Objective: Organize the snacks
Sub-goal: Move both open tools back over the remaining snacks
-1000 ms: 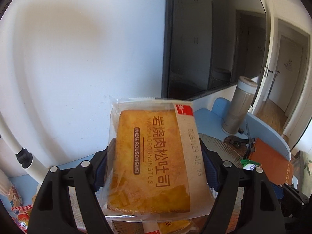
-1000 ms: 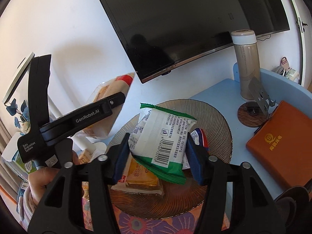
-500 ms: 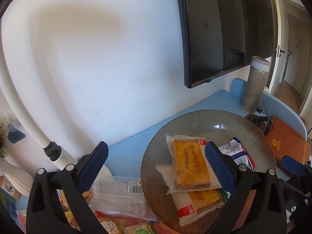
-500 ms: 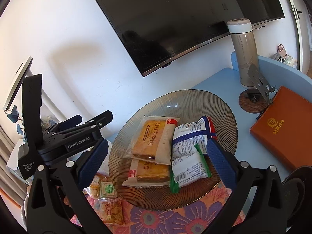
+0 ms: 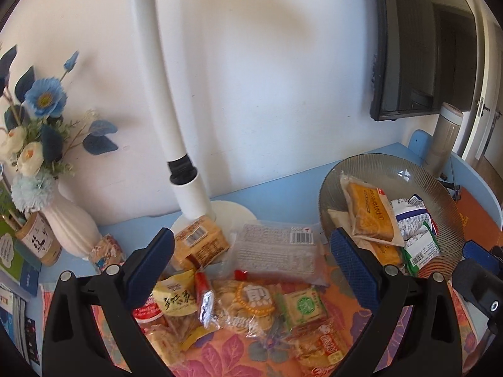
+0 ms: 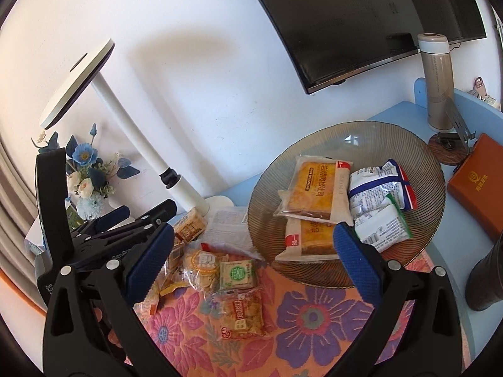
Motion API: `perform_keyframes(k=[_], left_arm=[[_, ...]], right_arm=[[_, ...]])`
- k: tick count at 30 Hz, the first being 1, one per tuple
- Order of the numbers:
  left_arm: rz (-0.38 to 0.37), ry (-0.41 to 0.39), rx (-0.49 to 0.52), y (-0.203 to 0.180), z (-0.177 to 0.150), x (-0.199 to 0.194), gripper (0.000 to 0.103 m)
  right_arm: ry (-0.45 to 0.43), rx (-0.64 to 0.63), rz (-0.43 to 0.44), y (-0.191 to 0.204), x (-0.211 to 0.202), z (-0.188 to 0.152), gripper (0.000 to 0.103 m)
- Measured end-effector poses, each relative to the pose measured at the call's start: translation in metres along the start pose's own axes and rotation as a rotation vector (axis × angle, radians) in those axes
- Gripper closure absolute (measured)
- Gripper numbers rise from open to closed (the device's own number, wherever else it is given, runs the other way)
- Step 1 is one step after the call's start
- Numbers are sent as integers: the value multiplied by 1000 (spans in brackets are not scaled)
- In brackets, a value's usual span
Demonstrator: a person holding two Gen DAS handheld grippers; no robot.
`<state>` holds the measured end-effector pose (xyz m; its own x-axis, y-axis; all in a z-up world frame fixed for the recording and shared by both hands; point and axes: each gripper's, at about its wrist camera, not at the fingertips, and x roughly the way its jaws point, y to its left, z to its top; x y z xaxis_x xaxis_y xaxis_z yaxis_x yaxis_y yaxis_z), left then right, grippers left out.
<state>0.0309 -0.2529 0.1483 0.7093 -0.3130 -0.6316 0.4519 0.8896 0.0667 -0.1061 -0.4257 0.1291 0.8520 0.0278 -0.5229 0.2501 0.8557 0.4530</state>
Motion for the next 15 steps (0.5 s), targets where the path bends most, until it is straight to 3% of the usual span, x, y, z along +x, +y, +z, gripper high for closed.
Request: perform_keyframes(k=[10,15], left_arm=[[55,27,-223,109,-55,-32,5],[2,95,-368,152,-92,-23,5]], right_arm=[[91,-59,-1,40,18,-39,3],[143,-94,-7,55,35,-60,3]])
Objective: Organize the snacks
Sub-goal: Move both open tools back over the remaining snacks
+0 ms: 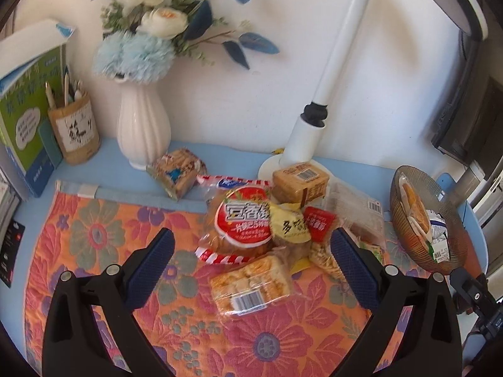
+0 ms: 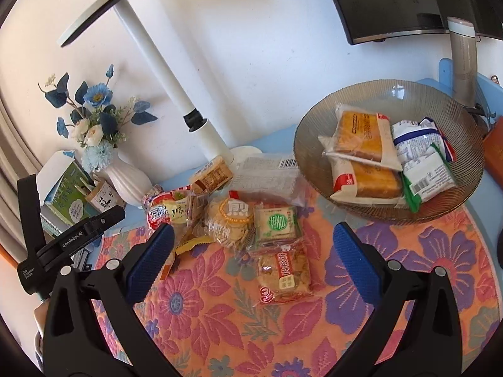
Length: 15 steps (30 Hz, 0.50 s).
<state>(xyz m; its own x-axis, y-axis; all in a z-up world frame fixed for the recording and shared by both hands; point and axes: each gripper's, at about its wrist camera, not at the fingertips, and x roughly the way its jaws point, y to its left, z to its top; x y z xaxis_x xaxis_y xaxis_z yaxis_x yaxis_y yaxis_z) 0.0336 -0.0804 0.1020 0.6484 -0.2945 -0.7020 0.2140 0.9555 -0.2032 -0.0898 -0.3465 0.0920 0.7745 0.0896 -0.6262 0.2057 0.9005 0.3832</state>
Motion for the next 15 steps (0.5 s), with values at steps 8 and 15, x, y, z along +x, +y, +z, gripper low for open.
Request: perform_keyframes(k=[8,15], left_arm=[[-78,110,-157,34,-34,35,5],[-120,143,-173,24,-46,61,5]], right_arm=[[77,-124,-139,9,40,-21,3],[119,-205,-175,2,67,-38,3]])
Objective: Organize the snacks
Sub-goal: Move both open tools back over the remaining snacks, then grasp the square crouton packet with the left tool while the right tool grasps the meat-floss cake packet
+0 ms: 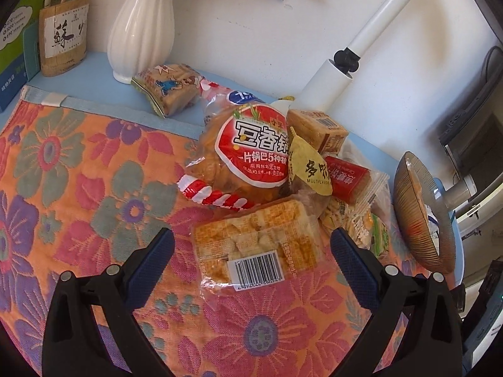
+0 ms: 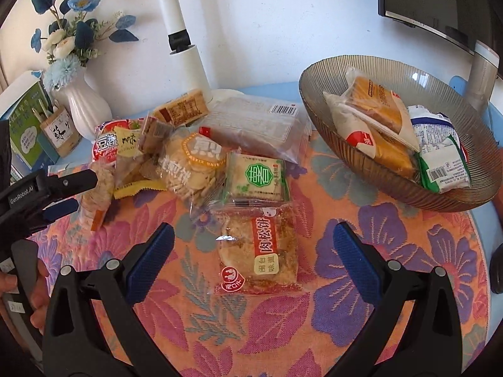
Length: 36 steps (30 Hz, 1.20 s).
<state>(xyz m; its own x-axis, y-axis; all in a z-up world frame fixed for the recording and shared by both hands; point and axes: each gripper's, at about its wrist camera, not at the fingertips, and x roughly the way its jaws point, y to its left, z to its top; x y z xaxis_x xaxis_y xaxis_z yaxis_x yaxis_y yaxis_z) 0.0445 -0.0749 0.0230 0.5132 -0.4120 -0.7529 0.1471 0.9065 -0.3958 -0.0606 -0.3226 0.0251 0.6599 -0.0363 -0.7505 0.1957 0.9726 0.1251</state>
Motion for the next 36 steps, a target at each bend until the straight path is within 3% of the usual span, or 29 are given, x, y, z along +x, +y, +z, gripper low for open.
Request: perform_keyframes(k=[4,6,8,18,36], left_arm=[[-6,9,-22,5,-2,19,5],[-7,-62,23,4,-11,22,5],[37,-91,91,-4,-18,24,5],[305,-5,287,-48,-22,50,5],[297,-8,279,-48,-23,49,5]], right_arm=[[28,-9,-18,-1,24,-7,3],[76,-27,-48,2,38,-8,3],[94,-60,-72,8,42,-8,3],[92,-65,-77,6,41,-10,3],[92,-65,-77,9,42,-8,3]])
